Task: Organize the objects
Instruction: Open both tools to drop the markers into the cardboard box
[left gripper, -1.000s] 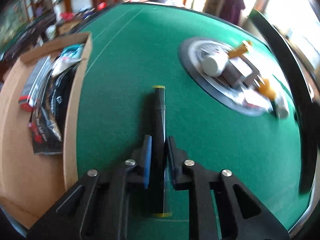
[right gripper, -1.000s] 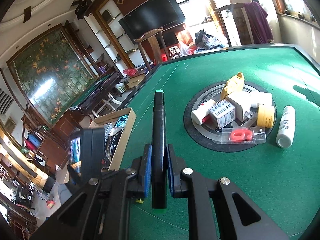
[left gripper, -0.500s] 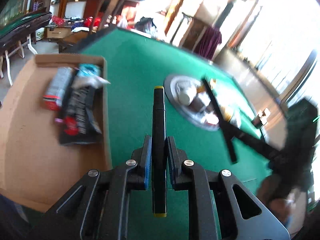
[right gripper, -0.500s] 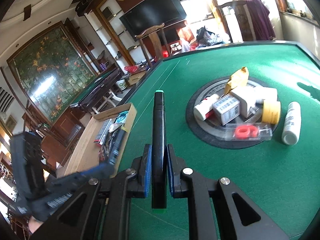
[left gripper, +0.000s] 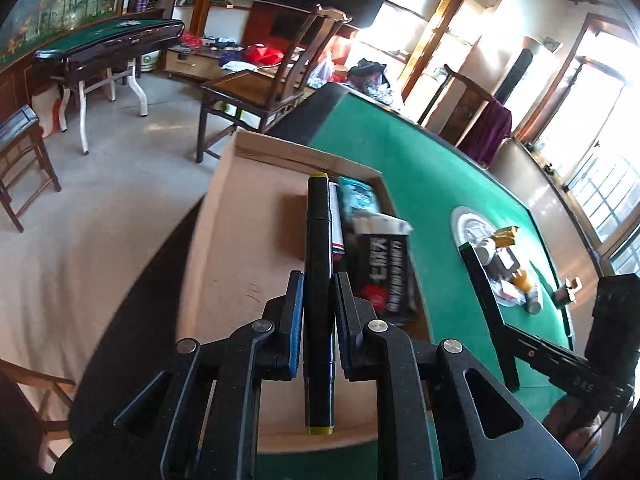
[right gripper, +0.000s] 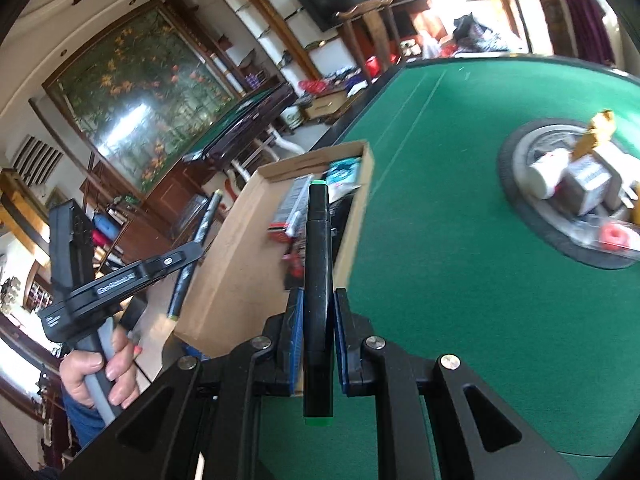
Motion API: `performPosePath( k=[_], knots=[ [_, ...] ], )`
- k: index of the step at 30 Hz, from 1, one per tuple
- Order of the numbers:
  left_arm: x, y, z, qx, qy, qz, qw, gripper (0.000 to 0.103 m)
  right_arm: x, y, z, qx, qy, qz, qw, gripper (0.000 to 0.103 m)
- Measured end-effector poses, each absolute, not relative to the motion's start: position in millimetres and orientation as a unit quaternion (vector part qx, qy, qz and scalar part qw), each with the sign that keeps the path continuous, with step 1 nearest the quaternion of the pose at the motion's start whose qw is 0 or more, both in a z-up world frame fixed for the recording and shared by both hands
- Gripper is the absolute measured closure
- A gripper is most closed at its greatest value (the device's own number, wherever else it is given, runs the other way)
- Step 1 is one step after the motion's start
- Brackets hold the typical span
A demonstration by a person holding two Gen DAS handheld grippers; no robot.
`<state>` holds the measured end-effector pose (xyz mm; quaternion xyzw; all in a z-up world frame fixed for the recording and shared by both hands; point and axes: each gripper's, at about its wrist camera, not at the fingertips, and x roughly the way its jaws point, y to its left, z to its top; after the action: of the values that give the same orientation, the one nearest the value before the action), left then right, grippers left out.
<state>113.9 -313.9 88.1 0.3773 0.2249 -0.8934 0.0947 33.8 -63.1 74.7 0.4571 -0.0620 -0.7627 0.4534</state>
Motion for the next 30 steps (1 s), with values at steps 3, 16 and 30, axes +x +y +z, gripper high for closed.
performPosePath(
  k=[3,16,30],
  knots=[
    [99.3,-326.2,77.1,0.395,0.228,-0.884,0.102,0.089,33.4,-98.1,79.0,0.461,-0.047,-0.761,0.453,0.09],
    [51.6,-363.7,39.1,0.43,0.275,-0.854,0.103,0.089,-28.8,-248.0,60.1,0.522,-0.039,-0.75,0.405,0.09],
    [43.2,-369.0,28.4,0.425,0.275,-0.857,0.098,0.089,-47.4,-277.6,32.3,0.548,-0.026,-0.75,0.37,0.089]
  ],
)
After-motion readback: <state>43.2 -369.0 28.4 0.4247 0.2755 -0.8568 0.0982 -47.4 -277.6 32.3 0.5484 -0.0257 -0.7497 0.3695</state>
